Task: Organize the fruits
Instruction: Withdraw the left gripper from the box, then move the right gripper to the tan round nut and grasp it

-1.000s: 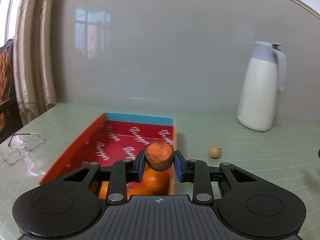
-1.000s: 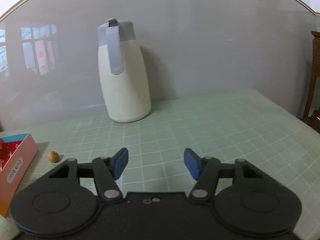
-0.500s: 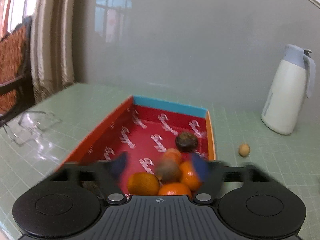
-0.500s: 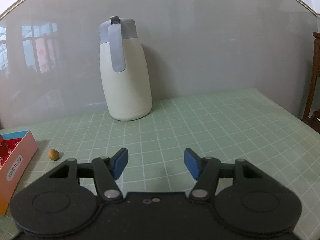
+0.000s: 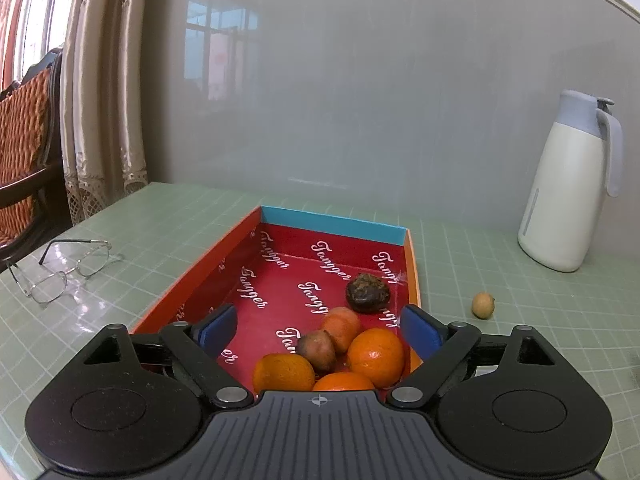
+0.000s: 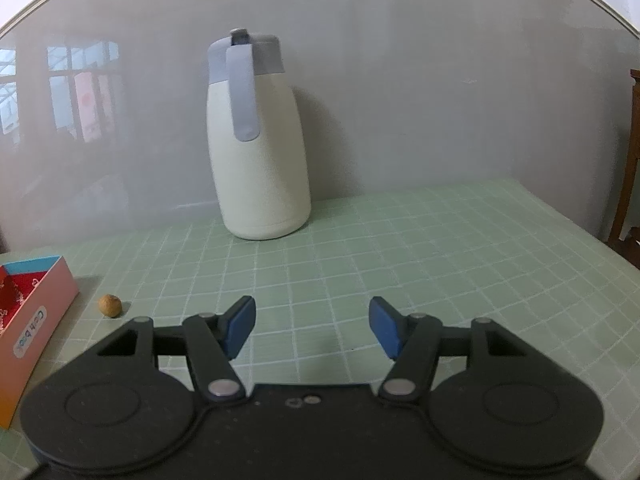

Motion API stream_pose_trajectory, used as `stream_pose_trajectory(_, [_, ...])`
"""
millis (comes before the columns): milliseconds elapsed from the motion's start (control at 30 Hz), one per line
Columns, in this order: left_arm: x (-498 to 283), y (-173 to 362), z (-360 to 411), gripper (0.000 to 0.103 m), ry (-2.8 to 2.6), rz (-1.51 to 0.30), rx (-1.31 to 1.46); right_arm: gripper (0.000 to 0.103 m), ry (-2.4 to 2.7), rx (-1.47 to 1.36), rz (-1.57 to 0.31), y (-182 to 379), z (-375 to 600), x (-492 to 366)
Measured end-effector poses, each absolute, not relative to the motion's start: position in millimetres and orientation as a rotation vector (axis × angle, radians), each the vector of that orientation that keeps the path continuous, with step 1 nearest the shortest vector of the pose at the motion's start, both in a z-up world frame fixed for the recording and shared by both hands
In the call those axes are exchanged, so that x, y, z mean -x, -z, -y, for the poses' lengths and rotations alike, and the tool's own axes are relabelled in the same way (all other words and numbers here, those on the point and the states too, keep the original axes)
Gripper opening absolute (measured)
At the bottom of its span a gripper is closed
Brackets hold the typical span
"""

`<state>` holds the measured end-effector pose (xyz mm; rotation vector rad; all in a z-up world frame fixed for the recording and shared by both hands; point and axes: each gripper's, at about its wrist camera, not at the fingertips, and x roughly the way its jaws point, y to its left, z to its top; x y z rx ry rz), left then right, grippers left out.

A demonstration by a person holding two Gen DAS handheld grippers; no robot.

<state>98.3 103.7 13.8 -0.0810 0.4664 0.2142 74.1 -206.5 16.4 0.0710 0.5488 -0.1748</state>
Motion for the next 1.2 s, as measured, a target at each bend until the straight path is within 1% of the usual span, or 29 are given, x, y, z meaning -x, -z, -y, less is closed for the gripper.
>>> stream_pose_trajectory(233, [-94.6, -15.7, -116.3, 0.09, -0.241, -0.439, 0.086, 0.062, 0.118, -0.013, -0.549, -10.0, 176.2, -90.3])
stream_pose_trajectory(567, [-89.0, -13.2, -157.8, 0.091, -0.335, -0.425, 0.116, 0.062, 0.021, 0.034, -0.539, -5.1, 128.2, -104.3])
stream_pose_trajectory(733, [-80.6, -16.6, -176.8, 0.091, -0.378, -0.382, 0.143, 0.061, -0.015, 0.059, -0.545, -0.8, 107.6, -111.7])
stream_pose_trajectory(1200, [-69.3, -10.2, -234.8, 0.091, -0.499, -0.386, 0.181, 0.059, -0.074, 0.073, -0.563, 11.6, 68.7, -136.4])
